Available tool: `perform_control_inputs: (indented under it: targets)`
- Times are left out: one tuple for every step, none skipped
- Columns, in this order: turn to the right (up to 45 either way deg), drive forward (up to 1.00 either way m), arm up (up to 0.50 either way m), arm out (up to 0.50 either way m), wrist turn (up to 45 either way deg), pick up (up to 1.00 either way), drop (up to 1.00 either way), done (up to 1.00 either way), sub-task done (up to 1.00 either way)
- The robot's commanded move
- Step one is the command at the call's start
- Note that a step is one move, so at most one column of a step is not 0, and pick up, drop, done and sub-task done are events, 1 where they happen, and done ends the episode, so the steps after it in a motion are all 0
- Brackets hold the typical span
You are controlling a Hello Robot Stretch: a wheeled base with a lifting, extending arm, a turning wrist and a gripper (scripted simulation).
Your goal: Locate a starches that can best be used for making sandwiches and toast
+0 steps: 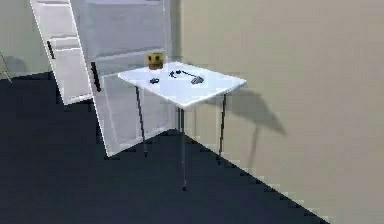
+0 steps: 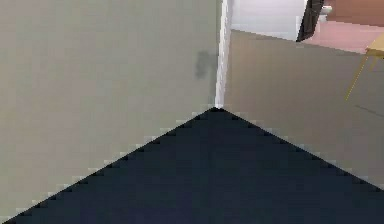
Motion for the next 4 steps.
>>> perform_control_inputs:
  targets:
    - [-42.0, 0.0, 0.0, 0.0, 0.0, 0.0, 0.0, 0.0, 0.0]
    - [0.0, 1.0, 0.0, 0.0, 0.0, 0.0, 0.0, 0.0, 0.0]
    - [-3.0, 0.0, 0.0, 0.0, 0.0, 0.0, 0.0, 0.0, 0.0]
    - [-3.0, 0.0, 0.0, 0.0, 0.0, 0.0, 0.0, 0.0, 0.0]
